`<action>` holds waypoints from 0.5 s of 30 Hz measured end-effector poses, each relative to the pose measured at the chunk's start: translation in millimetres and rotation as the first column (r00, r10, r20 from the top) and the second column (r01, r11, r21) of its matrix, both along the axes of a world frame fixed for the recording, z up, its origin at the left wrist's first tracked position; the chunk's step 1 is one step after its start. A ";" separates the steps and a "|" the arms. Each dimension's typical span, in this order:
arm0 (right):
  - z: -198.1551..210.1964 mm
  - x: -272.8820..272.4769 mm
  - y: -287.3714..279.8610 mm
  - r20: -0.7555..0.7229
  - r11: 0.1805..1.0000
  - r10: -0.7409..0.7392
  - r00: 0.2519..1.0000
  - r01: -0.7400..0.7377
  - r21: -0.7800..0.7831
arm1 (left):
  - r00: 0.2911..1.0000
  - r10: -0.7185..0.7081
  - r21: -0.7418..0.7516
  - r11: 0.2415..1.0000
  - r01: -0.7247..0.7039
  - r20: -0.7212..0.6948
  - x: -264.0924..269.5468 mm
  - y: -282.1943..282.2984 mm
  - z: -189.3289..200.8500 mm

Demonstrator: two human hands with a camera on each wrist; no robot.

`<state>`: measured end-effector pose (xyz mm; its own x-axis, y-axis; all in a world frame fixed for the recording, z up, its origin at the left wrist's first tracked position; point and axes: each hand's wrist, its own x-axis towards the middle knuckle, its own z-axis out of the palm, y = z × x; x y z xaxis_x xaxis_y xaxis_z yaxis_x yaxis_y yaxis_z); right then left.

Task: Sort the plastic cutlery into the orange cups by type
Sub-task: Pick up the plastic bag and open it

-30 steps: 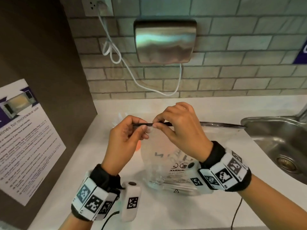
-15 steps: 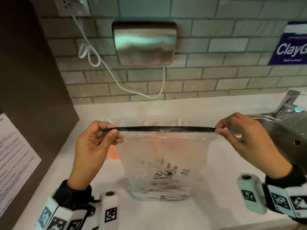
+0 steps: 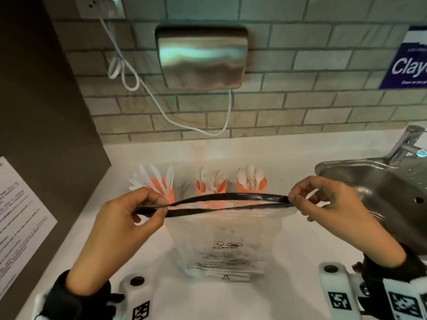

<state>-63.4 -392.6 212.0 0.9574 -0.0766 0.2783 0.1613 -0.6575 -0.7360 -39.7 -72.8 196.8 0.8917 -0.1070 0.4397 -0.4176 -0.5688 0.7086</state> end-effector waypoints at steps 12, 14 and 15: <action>-26.5 -55.8 56.9 -0.367 0.819 0.202 0.908 -0.362 -0.445 | 0.930 0.271 0.213 0.921 -0.325 0.247 -19.4 -22.7 1.3; -27.6 -66.7 73.1 -0.476 0.772 0.266 0.838 -0.481 -0.416 | 0.925 0.304 0.118 0.934 -0.336 0.229 -20.4 -28.3 -0.3; -29.0 -70.1 77.7 -0.472 0.742 0.286 0.834 -0.504 -0.442 | 0.924 0.311 0.084 0.938 -0.336 0.224 -20.8 -30.8 -2.4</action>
